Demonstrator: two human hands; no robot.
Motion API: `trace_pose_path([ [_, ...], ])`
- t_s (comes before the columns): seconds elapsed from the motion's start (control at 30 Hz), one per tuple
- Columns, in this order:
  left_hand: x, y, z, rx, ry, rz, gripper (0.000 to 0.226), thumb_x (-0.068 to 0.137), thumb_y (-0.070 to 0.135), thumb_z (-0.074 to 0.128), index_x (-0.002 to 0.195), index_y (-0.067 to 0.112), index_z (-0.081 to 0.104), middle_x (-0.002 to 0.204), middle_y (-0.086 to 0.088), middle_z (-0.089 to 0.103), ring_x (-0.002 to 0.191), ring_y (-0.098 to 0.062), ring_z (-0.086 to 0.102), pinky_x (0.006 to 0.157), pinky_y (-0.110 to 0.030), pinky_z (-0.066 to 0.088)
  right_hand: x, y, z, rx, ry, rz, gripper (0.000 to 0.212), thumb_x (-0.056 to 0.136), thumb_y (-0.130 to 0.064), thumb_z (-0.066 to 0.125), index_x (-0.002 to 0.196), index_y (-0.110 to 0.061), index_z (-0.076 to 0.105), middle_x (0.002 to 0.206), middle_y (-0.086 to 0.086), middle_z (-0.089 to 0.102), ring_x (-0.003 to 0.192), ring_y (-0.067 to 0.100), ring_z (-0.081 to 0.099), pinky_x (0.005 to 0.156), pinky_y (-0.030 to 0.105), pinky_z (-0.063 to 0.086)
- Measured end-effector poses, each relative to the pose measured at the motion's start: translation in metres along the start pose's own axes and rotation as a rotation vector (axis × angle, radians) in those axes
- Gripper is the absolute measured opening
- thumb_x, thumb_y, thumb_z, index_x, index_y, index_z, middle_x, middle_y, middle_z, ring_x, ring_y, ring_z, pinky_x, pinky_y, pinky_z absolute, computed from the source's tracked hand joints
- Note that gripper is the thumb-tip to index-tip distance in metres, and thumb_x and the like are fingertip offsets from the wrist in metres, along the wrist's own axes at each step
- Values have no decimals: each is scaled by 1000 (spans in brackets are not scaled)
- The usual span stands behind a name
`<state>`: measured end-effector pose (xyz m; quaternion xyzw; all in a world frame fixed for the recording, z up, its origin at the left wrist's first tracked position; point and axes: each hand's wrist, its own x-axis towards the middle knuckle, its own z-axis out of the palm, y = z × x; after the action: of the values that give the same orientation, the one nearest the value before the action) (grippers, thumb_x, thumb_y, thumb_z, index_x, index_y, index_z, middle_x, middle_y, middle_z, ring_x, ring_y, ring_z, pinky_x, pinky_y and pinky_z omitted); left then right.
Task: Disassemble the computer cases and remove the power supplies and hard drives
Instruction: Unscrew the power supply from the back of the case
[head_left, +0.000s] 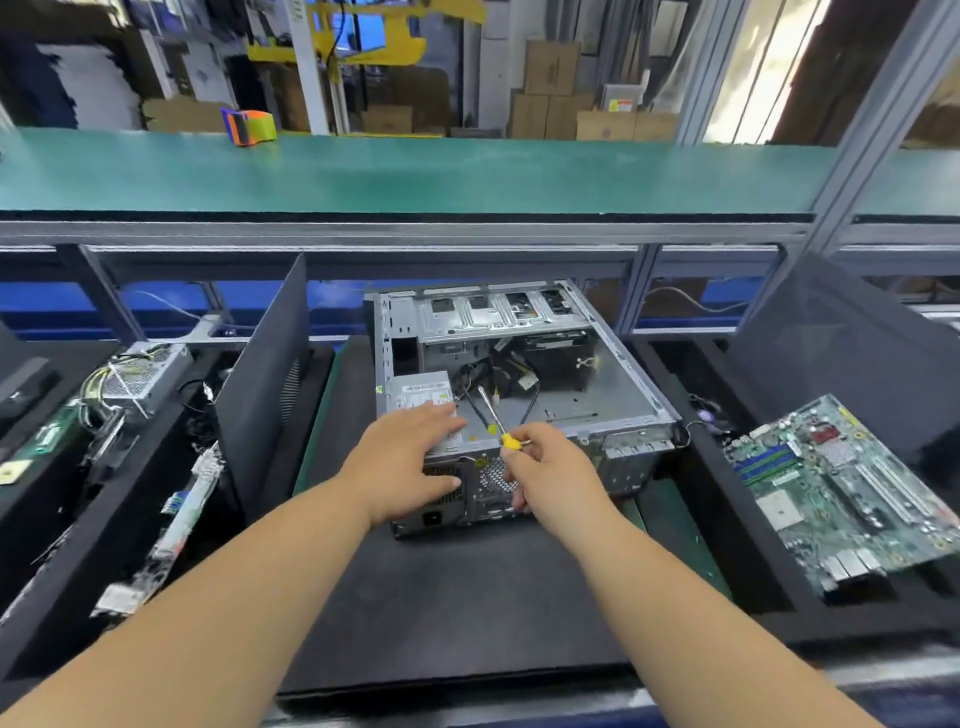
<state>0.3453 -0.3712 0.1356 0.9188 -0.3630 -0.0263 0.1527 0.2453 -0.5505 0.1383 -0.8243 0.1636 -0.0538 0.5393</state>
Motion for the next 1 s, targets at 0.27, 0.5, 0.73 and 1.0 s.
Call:
trace_pose_path([
  [0.27, 0, -1, 5, 41, 13, 31, 65, 87, 54, 64, 146, 45, 38, 162, 12, 22, 148, -12, 19, 119, -33, 13, -20, 8, 12, 113, 66, 60, 8, 97, -26, 55, 92, -26, 61, 60, -9, 62, 45, 10, 48, 52, 24, 39],
  [0.5, 0, -4, 7, 82, -12, 28, 66, 87, 58, 62, 146, 47, 36, 163, 13, 18, 148, -14, 16, 120, -36, 11, -33, 8, 20, 138, 39, 109, 9, 96, -22, 55, 88, -23, 60, 55, -9, 61, 41, 11, 45, 43, 18, 38],
  [0.73, 0, -4, 7, 73, -11, 27, 59, 89, 56, 59, 144, 49, 39, 162, 12, 19, 148, -15, 18, 119, -37, 12, -44, 11, 24, 101, -4, 117, 11, 95, -23, 54, 86, -22, 61, 56, -7, 61, 41, 10, 45, 51, 24, 42],
  [1.0, 0, -3, 6, 67, -17, 18, 56, 91, 53, 58, 144, 49, 39, 162, 13, 20, 148, -15, 17, 119, -38, 12, -53, 13, 24, 77, -26, 142, 11, 93, -25, 53, 86, -23, 62, 57, -8, 63, 42, 9, 46, 57, 31, 45],
])
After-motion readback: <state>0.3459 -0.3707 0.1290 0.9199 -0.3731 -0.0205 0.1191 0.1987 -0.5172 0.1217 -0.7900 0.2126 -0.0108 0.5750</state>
